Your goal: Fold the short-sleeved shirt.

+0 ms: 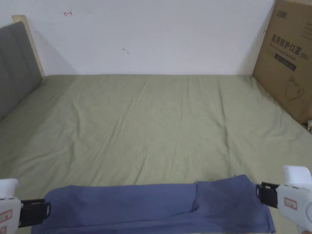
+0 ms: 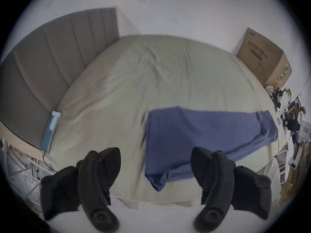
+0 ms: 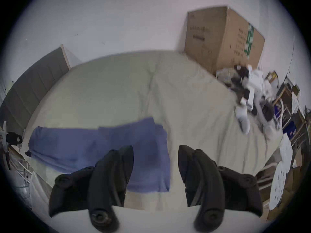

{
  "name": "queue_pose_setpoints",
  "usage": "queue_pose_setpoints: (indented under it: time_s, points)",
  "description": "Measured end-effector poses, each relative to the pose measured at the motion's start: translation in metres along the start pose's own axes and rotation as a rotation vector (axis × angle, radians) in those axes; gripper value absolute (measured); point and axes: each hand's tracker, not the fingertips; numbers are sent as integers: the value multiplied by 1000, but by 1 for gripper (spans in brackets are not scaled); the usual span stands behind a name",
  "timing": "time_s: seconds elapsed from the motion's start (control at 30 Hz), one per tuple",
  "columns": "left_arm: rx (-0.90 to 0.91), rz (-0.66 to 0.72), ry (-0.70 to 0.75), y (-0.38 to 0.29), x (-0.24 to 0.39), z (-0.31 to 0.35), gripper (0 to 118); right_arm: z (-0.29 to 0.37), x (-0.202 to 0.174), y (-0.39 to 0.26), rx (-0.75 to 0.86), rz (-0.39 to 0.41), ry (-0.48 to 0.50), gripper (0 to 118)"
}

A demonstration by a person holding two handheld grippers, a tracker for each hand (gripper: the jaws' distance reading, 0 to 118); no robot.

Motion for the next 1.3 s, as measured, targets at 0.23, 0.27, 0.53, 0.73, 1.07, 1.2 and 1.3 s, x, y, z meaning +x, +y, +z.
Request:
queue_pose_setpoints:
  time_s: [0.23, 0.27, 0.53, 0.73, 1.07, 1.2, 1.3]
  points:
    - [71, 33, -138, 16, 15, 33, 0, 42, -80, 32, 328, 76, 13, 1]
    - [77, 23, -130, 12, 19, 35, 0, 49, -92, 31, 398, 90, 24, 1]
    - [52, 91, -190, -6, 1, 22, 0, 62, -158, 36, 579, 40, 43, 1]
    - [22, 222, -283, -19, -36, 1, 0, 60, -186, 33, 584, 70, 41, 1]
    - [-85, 511, -520, -41, -95, -90, 109, 36, -230, 28, 487, 116, 77, 1]
    - [-143, 685, -666, -47, -105, -135, 109, 23, -240, 29, 435, 146, 89, 1]
    - [-140, 746, -807, -47, -101, -153, 109, 14, -245, 30, 399, 160, 83, 1]
